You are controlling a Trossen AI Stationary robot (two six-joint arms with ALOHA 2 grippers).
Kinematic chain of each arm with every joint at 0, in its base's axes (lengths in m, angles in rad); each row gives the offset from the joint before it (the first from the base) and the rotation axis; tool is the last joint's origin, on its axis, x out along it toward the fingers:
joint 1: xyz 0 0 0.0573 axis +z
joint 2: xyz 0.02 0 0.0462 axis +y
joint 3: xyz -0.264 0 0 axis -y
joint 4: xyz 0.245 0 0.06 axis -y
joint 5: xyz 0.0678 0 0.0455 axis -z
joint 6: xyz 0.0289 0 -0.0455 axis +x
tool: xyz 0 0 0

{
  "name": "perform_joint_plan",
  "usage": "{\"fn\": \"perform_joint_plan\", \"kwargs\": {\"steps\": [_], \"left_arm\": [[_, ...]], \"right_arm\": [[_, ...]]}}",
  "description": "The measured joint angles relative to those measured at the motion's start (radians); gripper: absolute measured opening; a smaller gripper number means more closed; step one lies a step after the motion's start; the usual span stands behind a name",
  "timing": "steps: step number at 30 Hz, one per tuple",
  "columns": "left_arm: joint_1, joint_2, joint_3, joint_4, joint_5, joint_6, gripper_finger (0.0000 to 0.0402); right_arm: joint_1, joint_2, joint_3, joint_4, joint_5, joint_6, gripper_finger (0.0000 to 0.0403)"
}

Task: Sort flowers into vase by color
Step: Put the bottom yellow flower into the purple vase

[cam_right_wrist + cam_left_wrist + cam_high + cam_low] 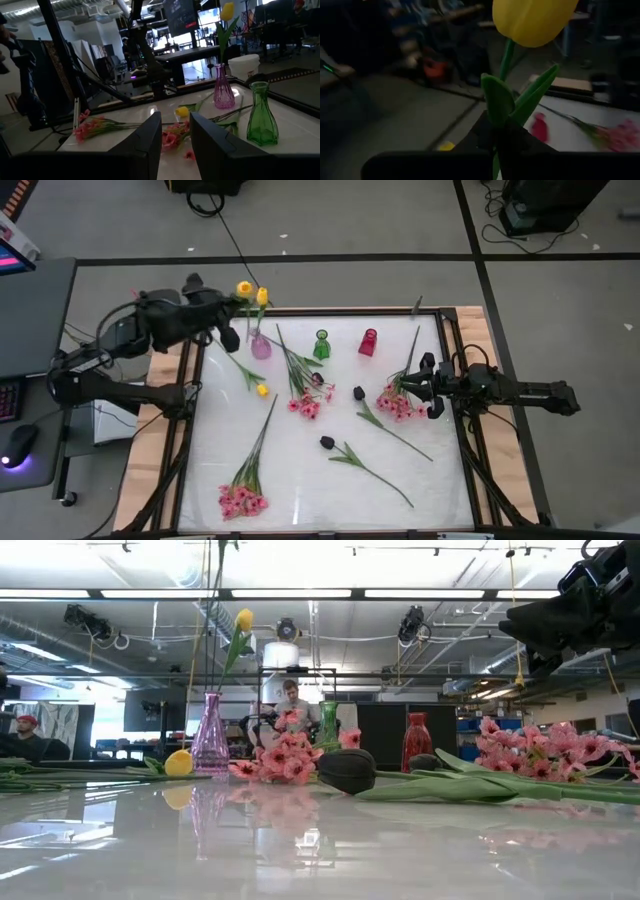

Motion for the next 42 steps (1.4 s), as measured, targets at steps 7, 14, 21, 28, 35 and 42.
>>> {"fn": "perform_joint_plan", "kwargs": {"steps": [7,14,21,28,35,42], "left_arm": [[0.001,-0.004,0.0,0.131,-0.088,0.177,0.0009],[0.044,-0.052,-0.074,0.224,-0.085,0.079,0.0009],[0.119,-0.111,-0.227,0.319,-0.057,0.014,0.0009],[0.124,-0.126,-0.305,0.39,-0.052,-0.053,0.0009],[0.124,-0.156,-0.343,0.391,-0.052,-0.066,0.0009],[0.124,-0.164,-0.35,0.369,-0.052,-0.065,0.0009]], "right_arm": [[0.0,0.0,0.0,0.0,0.0,0.0,0.011],[0.0,0.0,0.0,0.0,0.0,0.0,0.011],[0.0,0.0,0.0,0.0,0.0,0.0,0.011],[0.0,0.0,0.0,0.0,0.0,0.0,0.011],[0.0,0.0,0.0,0.0,0.0,0.0,0.011],[0.0,0.0,0.0,0.0,0.0,0.0,0.011]]}}
